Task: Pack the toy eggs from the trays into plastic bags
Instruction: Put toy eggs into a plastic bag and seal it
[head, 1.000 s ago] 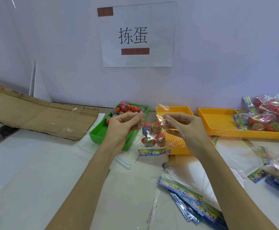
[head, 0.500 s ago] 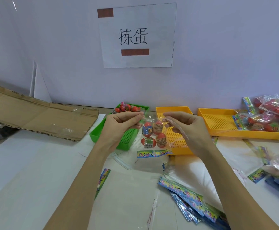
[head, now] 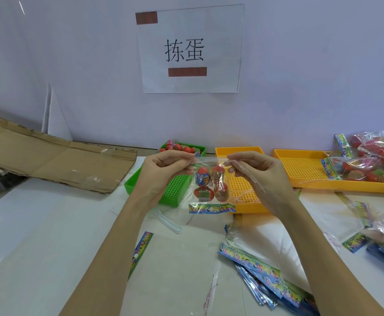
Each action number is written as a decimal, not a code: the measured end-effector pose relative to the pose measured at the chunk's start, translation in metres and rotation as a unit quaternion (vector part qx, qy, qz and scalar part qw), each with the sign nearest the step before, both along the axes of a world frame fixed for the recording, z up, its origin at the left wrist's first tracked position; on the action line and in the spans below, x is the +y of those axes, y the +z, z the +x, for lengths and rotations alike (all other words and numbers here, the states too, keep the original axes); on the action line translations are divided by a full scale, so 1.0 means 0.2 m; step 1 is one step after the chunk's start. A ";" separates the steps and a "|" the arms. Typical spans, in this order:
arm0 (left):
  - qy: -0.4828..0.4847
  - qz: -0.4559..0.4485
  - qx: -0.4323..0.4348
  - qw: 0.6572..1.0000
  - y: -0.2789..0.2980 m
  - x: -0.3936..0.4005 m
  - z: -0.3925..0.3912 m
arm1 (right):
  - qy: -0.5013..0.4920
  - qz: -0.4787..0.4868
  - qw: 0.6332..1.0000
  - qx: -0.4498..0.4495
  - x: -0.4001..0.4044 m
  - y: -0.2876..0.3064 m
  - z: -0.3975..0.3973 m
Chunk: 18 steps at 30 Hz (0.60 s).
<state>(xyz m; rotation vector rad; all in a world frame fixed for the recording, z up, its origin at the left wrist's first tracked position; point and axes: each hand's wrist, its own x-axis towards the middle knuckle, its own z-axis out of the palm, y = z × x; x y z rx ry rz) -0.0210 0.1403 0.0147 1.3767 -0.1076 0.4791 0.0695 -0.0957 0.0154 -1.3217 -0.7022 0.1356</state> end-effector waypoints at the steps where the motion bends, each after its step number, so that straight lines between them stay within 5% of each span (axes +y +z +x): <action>1: 0.004 0.006 0.000 1.000 0.00 0.00 0.00 | -0.005 -0.006 1.000 -0.010 0.00 0.00 0.00; 18: 0.057 0.050 0.003 0.997 -0.02 0.01 0.01 | -0.033 -0.069 0.996 -0.052 -0.01 0.01 -0.01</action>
